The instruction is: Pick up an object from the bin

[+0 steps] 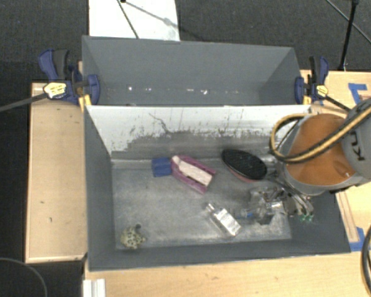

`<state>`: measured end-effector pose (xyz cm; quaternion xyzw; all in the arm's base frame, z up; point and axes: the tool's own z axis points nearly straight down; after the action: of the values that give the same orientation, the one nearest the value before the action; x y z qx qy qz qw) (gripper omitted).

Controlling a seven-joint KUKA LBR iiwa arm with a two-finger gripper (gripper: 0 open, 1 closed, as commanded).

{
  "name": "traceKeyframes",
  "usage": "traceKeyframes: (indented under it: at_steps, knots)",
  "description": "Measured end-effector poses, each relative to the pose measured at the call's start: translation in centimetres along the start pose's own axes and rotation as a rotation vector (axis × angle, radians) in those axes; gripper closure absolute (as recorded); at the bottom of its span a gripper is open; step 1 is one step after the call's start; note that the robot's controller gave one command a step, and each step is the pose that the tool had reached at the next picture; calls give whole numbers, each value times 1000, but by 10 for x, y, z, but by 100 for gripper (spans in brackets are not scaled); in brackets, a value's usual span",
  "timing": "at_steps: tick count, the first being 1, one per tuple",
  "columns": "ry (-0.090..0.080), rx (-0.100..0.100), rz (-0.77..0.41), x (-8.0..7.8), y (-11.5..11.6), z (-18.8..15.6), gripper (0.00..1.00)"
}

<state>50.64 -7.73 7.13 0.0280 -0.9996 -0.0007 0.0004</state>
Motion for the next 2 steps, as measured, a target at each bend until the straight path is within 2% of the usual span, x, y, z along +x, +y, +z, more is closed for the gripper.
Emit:
traceKeyframes:
  at_steps: [1, 2]
  knots:
    - [0, 1, -4, 0, -1, 0, 0]
    - [0, 1, -6, 0, 0, 0, 100]
